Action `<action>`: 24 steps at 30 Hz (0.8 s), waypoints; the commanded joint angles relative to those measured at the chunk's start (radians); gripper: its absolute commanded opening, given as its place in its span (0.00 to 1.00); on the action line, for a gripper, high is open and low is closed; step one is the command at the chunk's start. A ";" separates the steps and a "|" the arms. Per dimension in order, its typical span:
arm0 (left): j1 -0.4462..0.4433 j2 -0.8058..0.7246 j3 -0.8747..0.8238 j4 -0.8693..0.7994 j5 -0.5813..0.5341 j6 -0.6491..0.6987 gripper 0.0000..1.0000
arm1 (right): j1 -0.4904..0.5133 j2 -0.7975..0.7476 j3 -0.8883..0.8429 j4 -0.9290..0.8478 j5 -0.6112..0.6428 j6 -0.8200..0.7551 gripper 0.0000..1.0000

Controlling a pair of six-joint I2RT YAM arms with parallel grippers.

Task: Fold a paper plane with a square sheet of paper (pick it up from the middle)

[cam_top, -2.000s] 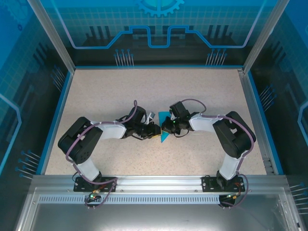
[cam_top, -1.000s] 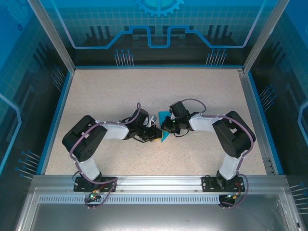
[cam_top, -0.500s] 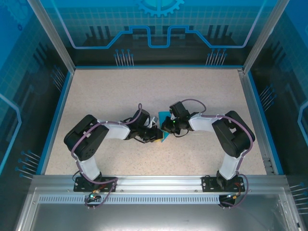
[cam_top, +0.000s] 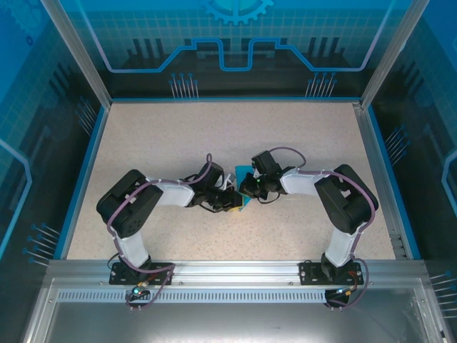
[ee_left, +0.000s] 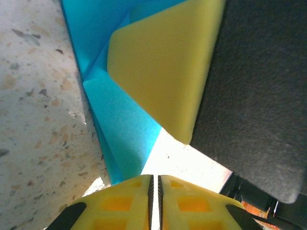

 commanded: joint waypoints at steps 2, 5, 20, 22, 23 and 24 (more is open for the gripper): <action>-0.008 0.018 0.025 -0.038 -0.020 0.019 0.14 | -0.012 0.009 -0.004 -0.011 0.013 0.011 0.06; -0.009 0.022 0.030 -0.046 -0.025 0.021 0.13 | -0.012 0.007 -0.005 -0.011 0.015 0.011 0.06; -0.009 0.043 0.035 -0.063 -0.030 0.022 0.13 | -0.017 0.006 -0.007 -0.010 0.015 0.011 0.06; -0.010 0.045 0.037 -0.069 -0.035 0.023 0.13 | -0.017 0.005 -0.007 -0.011 0.015 0.010 0.06; -0.010 0.044 0.038 -0.072 -0.036 0.024 0.13 | -0.018 0.006 -0.007 -0.010 0.014 0.009 0.06; -0.010 0.045 0.038 -0.076 -0.039 0.025 0.13 | -0.019 0.005 -0.007 -0.010 0.014 0.009 0.06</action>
